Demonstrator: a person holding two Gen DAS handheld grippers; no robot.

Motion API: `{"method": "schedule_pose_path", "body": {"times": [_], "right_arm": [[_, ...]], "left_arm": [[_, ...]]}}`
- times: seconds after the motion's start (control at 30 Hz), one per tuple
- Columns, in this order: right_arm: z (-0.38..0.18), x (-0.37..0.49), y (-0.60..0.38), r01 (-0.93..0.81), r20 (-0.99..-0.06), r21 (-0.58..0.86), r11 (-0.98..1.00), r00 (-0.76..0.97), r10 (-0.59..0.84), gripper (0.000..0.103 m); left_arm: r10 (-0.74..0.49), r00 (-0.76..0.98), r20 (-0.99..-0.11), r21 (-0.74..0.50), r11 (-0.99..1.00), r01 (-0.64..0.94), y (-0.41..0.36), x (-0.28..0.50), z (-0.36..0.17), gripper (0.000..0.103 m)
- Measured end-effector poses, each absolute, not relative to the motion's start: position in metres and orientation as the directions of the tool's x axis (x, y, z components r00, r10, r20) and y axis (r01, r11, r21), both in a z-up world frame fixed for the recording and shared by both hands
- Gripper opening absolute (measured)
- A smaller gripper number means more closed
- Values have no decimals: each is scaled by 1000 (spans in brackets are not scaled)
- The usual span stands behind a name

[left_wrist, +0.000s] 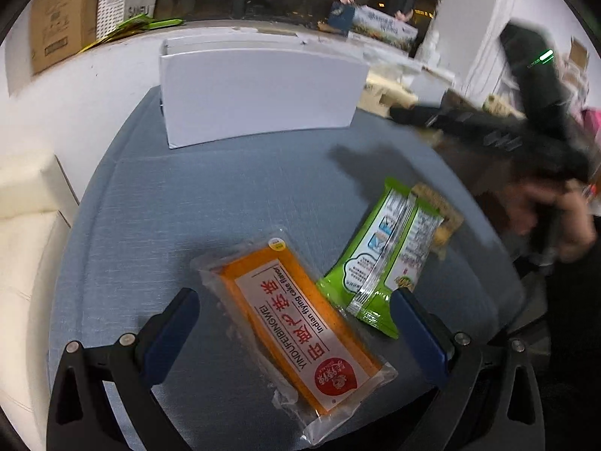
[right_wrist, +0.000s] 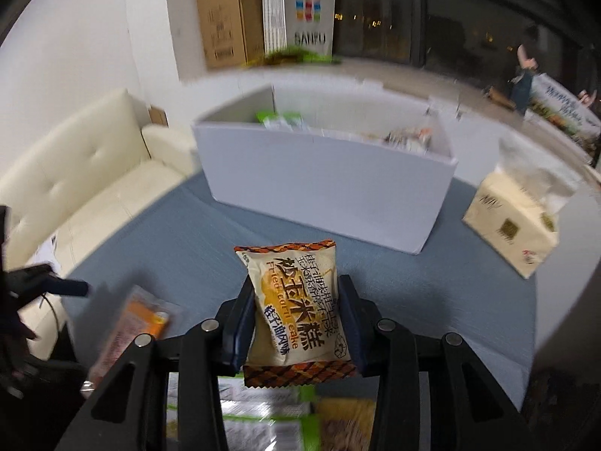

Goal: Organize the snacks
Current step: 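Grasp the orange flying-cake bag with the left gripper while the right carries its bag to the box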

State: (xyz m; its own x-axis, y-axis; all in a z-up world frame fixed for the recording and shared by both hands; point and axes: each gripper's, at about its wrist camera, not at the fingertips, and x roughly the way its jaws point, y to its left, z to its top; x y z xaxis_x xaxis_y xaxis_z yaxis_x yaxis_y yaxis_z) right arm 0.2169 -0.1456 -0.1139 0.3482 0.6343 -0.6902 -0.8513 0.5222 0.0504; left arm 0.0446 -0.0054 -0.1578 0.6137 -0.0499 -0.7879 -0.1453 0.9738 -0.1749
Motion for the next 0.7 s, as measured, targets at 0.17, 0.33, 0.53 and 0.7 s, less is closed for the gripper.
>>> {"method": "schedule_pose_path", "body": {"times": [0.17,0.33,0.53,0.7], "right_arm": [[-90,190,-163,-829,-624,53,557,408,667,44],[-76,172,-187,-804,-561,126,581,426,710,44],[-77,157,-205,-788,-537,170,591,429,726,44],[-83,147,-210,-787,-530,193,586,419,737,44]], "left_arm": [[7,582,-813,-106,981,-160,-16,52,-169,103],[48,523,-851,-66,978,-197,-14,64,-192,103],[82,544,-835,-18,984,-176,-13,63,-192,82],[32,580,-814,-81,982,-168,10,55,-189,62]]}}
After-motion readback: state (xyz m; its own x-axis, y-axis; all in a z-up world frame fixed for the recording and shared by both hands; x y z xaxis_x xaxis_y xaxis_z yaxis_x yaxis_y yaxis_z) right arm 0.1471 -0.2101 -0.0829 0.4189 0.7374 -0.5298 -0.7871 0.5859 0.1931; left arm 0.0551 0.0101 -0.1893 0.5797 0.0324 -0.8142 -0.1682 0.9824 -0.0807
